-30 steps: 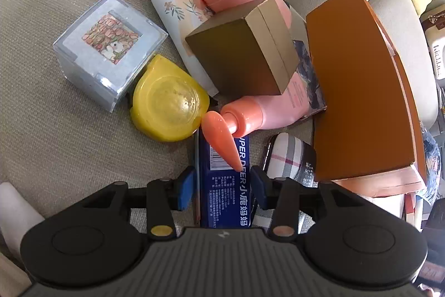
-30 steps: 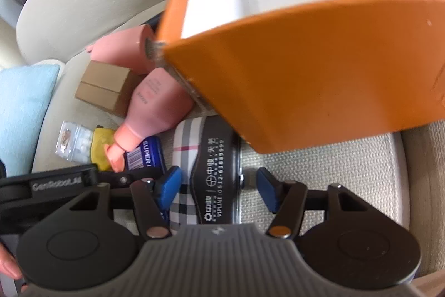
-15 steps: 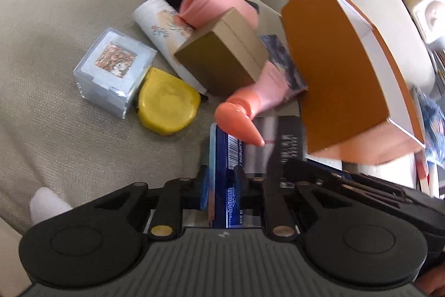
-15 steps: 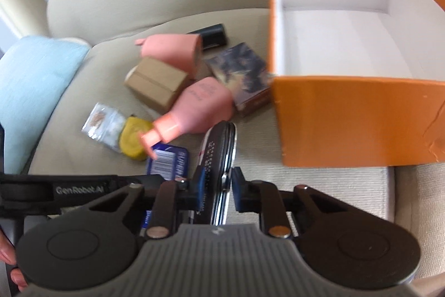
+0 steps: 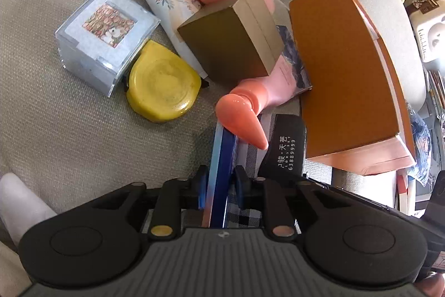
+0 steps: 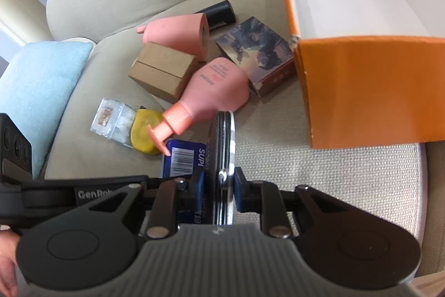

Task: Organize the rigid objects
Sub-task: 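Lift the blue box and plaid tin into the orange box with the right gripper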

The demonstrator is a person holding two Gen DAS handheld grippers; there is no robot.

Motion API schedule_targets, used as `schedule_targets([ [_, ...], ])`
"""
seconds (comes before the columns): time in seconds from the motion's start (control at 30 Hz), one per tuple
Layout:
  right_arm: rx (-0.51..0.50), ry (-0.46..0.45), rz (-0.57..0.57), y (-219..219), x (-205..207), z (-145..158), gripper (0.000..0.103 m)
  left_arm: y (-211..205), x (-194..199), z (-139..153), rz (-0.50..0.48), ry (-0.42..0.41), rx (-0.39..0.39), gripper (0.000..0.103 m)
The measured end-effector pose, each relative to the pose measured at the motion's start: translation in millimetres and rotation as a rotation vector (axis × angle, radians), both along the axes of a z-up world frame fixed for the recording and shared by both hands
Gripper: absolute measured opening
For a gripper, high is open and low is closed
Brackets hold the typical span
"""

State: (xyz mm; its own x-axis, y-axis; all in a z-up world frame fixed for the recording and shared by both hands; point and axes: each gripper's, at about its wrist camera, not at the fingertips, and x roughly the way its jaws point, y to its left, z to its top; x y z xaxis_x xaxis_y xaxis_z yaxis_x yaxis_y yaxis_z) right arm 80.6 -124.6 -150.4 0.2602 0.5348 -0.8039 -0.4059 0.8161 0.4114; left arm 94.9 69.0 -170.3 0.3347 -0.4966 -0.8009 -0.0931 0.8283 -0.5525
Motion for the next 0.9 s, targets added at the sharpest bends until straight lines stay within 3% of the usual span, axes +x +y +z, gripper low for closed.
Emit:
schedule_targets([
  [0.07, 0.001, -0.008, 0.005, -1, -2, 2, 0.02, 0, -2, 3, -0.004, -0.008, -0.009, 0.015],
  [0.33, -0.008, -0.024, -0.001, -12, -9, 12, 0.018, 6, -17, 20, -0.001, -0.036, 0.004, 0.014],
  [0.6, 0.046, -0.04, -0.036, -35, -16, 36, 0.018, 12, -42, 61, 0.017, -0.101, -0.027, 0.014],
  [0.9, 0.132, -0.112, -0.036, -59, -26, 87, 0.018, -9, -19, 111, 0.012, -0.229, -0.069, 0.014],
])
